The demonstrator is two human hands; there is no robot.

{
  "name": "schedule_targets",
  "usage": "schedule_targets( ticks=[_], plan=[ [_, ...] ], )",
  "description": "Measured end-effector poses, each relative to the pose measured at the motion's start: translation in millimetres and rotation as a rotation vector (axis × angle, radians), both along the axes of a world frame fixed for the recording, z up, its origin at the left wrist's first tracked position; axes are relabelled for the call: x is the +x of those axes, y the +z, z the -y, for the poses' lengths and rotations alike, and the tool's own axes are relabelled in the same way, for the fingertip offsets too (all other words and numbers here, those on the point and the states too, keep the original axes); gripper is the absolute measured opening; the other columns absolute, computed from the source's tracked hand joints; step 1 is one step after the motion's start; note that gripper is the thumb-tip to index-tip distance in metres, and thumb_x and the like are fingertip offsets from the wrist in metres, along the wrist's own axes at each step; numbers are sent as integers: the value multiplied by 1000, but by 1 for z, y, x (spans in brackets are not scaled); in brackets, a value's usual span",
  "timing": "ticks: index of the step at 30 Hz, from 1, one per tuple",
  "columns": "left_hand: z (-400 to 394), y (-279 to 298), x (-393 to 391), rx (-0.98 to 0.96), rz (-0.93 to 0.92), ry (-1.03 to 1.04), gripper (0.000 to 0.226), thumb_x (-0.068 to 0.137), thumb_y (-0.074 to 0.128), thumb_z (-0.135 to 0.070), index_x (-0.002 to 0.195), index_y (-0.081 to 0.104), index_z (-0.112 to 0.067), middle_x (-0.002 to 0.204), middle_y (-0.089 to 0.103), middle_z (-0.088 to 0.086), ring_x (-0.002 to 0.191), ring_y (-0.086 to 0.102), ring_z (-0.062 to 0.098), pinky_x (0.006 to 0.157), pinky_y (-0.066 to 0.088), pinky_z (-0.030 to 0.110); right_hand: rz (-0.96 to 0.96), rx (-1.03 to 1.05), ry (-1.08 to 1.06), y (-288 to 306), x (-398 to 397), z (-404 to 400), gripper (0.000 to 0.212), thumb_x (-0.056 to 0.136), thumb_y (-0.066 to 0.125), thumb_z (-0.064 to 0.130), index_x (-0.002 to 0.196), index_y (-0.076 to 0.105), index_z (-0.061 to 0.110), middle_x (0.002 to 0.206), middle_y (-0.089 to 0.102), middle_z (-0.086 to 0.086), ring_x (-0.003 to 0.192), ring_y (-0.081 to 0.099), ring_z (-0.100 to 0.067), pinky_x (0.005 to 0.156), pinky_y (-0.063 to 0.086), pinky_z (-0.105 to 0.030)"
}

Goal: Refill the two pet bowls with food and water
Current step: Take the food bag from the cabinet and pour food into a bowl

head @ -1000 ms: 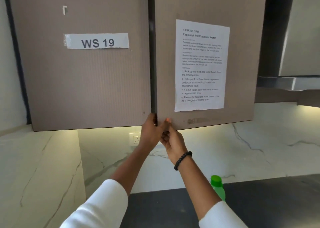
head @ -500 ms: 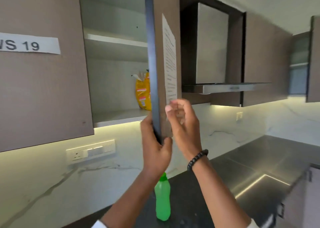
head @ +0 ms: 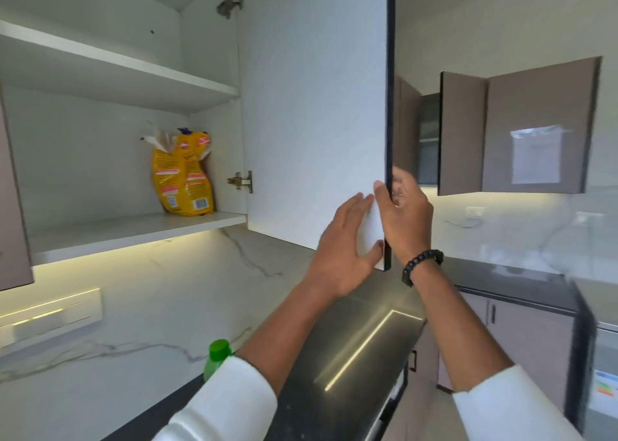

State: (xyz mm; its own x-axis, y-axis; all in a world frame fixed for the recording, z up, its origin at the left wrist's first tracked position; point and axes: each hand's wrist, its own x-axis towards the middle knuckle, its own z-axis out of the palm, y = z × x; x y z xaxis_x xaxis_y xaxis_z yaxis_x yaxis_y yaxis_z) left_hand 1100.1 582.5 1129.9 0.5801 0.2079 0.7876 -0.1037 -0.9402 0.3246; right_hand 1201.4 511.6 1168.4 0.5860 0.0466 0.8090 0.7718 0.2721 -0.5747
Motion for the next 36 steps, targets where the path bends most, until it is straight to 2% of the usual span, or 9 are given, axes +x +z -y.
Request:
schedule_targets(
  ticks=[2,5,7,14,20,25,27,32,36],
  plan=[
    [-12,4,11,133,-71,117,68,97,54,-38,157,24,-27,165,19,-7,151,16,10,122,22,43,-98,-47,-61,1,28,-1,39,96,61,26,133,60,16,88,65,22,83,66,1,69,44,-4],
    [-25,8,27,143,-146,200,64,99,48,-42,157,23,-29,165,17,-7,152,14,13,122,17,45,-175,-155,-105,1,56,-6,50,97,56,17,146,47,16,128,66,-4,111,63,-22,92,51,-29],
    [-35,10,37,131,-170,222,62,100,48,-42,156,25,-28,165,17,-6,151,16,15,122,18,45,-168,-174,-111,0,61,-11,53,97,57,19,148,42,16,140,58,-7,124,57,-27,102,49,-39],
    [-59,1,47,104,-200,245,61,98,52,-39,153,31,-27,163,22,-5,149,23,15,121,20,42,-107,-208,-297,-10,54,-26,67,96,59,18,155,26,17,153,37,-11,136,41,-30,104,40,-40],
    [-103,10,-9,114,-205,357,55,98,52,-39,149,37,-29,157,31,-4,141,34,19,119,23,40,205,-16,-501,-6,22,-48,56,84,61,4,138,48,7,140,45,-20,128,45,-36,106,37,-45],
    [-159,26,-89,-5,-156,504,48,96,58,-33,142,48,-23,145,43,2,134,44,21,114,32,38,237,-115,-52,-5,-36,-123,36,88,62,7,122,61,17,118,58,-3,104,60,-20,87,44,-27],
    [-180,31,-120,-88,-115,561,46,95,61,-31,140,51,-22,143,45,5,136,42,21,113,33,34,236,-229,125,-10,-61,-159,31,88,65,8,116,62,20,110,59,1,96,63,-16,82,46,-27],
    [-226,39,-178,-320,22,653,40,93,66,-26,132,57,-19,133,51,10,125,52,24,108,39,32,182,-488,435,-21,-102,-241,33,89,70,23,119,57,24,115,61,2,100,61,-11,87,48,-26],
    [-259,43,-201,-491,106,656,34,94,65,-27,127,58,-20,129,54,7,116,55,19,99,42,29,116,-567,499,-9,-109,-300,42,87,73,34,123,52,27,121,57,-1,108,60,-17,93,49,-34]
  ],
)
